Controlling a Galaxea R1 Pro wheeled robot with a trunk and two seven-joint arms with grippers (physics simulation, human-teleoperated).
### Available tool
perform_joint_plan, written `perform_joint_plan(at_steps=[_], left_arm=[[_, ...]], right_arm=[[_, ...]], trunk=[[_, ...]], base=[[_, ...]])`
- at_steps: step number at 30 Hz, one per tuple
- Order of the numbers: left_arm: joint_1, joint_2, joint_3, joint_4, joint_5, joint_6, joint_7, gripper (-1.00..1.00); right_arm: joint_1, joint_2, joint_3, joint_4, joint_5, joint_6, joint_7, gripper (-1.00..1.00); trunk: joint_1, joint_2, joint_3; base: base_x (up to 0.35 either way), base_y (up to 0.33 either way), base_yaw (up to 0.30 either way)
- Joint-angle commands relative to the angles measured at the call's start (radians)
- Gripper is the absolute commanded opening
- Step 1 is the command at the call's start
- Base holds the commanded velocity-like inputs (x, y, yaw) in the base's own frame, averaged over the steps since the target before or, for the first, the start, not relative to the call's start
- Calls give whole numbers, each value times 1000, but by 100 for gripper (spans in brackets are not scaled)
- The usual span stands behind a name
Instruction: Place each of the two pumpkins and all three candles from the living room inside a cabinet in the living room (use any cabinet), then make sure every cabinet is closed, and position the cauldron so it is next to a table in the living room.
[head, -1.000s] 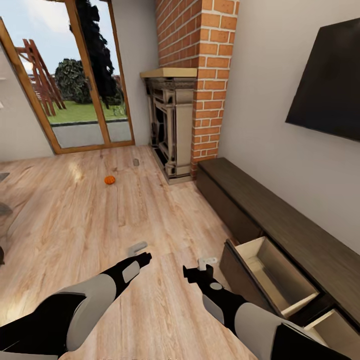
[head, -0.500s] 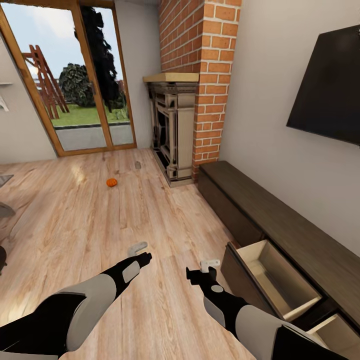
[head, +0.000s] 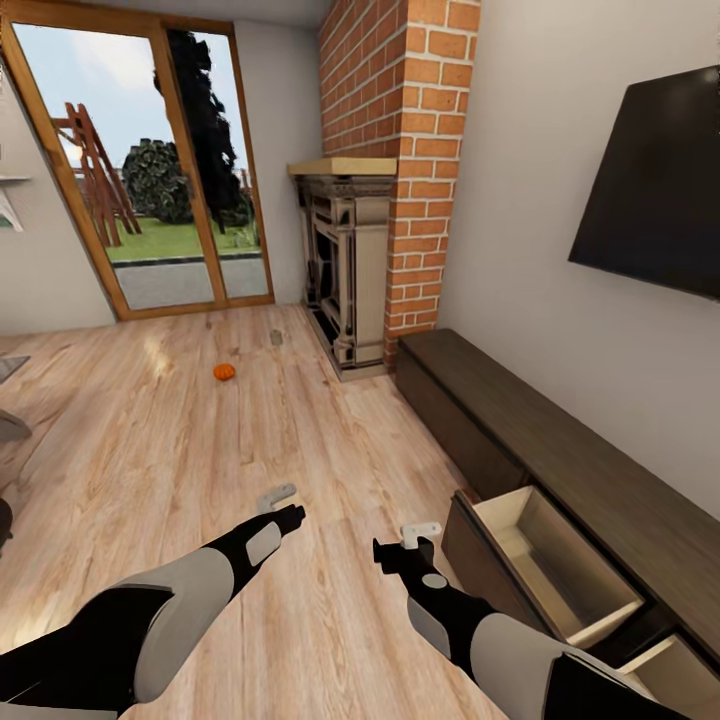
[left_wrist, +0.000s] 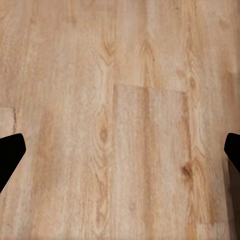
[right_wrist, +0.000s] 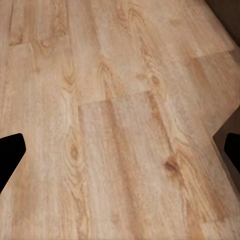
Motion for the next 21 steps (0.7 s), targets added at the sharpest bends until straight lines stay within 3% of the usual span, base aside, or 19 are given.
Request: perform_joint_plan(at_steps=[1, 15, 21], left_arm=[[0, 0, -2, -1, 5, 2, 3, 100], [24, 1, -2, -1, 4, 4, -2, 100], [87, 34, -2, -1, 1, 1, -3, 100]], right_arm=[[1, 0, 9, 0, -8, -3, -5, 100], [4, -2, 7, 0, -8, -4, -5, 100], [4, -2, 7, 0, -9, -4, -5, 100]], trunk=[[0, 0, 1], [0, 0, 23], [0, 0, 33]], base=[[0, 0, 0], [0, 0, 0], [-6, 1, 0]])
